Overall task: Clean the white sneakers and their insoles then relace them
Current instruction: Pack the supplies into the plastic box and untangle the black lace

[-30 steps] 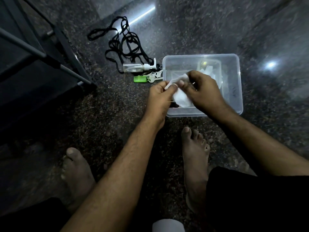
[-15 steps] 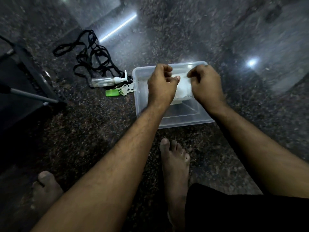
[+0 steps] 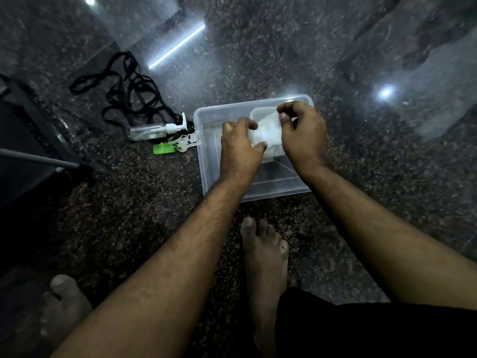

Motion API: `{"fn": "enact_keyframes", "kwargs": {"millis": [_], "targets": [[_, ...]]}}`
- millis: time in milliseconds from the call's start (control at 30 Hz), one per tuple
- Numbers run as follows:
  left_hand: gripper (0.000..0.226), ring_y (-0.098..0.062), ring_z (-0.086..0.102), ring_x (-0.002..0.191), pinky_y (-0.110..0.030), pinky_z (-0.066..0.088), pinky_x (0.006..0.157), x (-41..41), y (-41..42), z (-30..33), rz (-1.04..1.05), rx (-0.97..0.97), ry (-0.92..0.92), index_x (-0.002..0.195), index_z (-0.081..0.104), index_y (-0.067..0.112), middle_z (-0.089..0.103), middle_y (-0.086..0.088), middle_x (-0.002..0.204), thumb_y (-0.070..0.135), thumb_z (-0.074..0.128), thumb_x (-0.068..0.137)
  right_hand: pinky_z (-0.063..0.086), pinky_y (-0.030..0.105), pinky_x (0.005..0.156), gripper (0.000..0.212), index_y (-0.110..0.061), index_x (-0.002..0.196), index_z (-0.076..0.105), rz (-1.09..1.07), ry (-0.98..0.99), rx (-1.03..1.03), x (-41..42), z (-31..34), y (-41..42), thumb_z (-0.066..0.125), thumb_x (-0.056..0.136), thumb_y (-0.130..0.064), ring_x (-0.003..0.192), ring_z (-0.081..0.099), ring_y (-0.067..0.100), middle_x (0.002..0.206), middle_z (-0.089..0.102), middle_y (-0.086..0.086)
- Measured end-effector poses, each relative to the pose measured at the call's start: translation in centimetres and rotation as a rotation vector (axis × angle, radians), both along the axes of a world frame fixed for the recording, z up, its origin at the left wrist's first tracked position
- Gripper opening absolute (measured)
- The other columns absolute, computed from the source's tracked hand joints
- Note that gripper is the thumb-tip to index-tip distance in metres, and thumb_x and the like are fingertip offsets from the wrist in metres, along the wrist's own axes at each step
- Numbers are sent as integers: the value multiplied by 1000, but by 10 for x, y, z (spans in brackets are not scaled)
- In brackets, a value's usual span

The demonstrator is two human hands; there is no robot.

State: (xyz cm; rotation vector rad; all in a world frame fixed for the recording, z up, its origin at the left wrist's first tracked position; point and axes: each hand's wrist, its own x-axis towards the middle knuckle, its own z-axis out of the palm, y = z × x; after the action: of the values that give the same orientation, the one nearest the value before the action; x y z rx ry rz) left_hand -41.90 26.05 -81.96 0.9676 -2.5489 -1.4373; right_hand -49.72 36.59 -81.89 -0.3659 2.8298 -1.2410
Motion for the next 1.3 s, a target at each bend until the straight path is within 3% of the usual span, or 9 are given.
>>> {"fn": "enact_keyframes", "kwargs": {"millis": [233,367,467,600,767,833,967,1133,1300], "targets": [[39,-18,62,95,-37,55,85,1,4,-2,-4,43,-27,115,59,21,58,-1,113,14,79,81,41,32,59,13,-9,101,60,286,185,500,5,0,11,64,89,-12,81,52,21,105,49,7],[36,-18,63,92,-38,56,82,4,7,-3,11,40,-15,111,58,21,60,1,107,12,76,81,45,39,72,30,-14,108,58,243,136,713,2,3,6,71,86,-29,96,57,27,110,55,10],[36,-18,63,94,-37,55,83,6,7,-3,11,53,-11,113,57,21,61,1,107,14,76,83,48,40,76,39,-14,116,54,253,79,809,-4,7,-6,72,87,-32,105,57,27,117,55,11],[36,-18,63,92,-39,56,84,4,2,-2,-11,34,-44,117,59,23,59,0,110,16,74,85,47,37,72,31,-17,106,61,275,80,732,-10,11,-3,73,85,-37,103,56,26,112,55,9],[40,-24,55,106,-43,53,87,5,4,1,-252,-162,-176,136,58,30,46,-5,119,23,52,97,49,41,80,24,-26,105,75,293,194,752,-3,11,6,66,89,-41,109,52,27,114,55,6],[35,-28,54,108,-47,53,87,3,5,3,-300,-225,-249,131,62,27,44,-8,119,29,49,99,48,41,83,22,-29,109,75,328,134,768,-2,6,9,60,93,-32,112,49,29,121,53,6],[33,-29,55,109,-44,52,87,-2,7,8,-318,-349,-324,118,67,13,45,-10,126,36,51,100,48,41,94,26,-29,111,75,384,-41,609,-5,2,13,58,93,-20,122,44,31,138,46,11],[42,-25,57,113,-36,47,88,5,7,14,-226,-217,-178,140,51,20,47,-8,134,30,54,100,51,38,89,24,-22,116,73,332,58,444,1,7,13,61,95,-23,125,46,26,137,48,11],[50,-27,64,102,-41,53,89,13,12,11,-81,-78,-20,144,46,21,57,-11,127,22,58,96,50,41,90,35,-16,125,61,238,56,397,13,13,22,63,92,-24,116,50,25,126,51,8]]}}
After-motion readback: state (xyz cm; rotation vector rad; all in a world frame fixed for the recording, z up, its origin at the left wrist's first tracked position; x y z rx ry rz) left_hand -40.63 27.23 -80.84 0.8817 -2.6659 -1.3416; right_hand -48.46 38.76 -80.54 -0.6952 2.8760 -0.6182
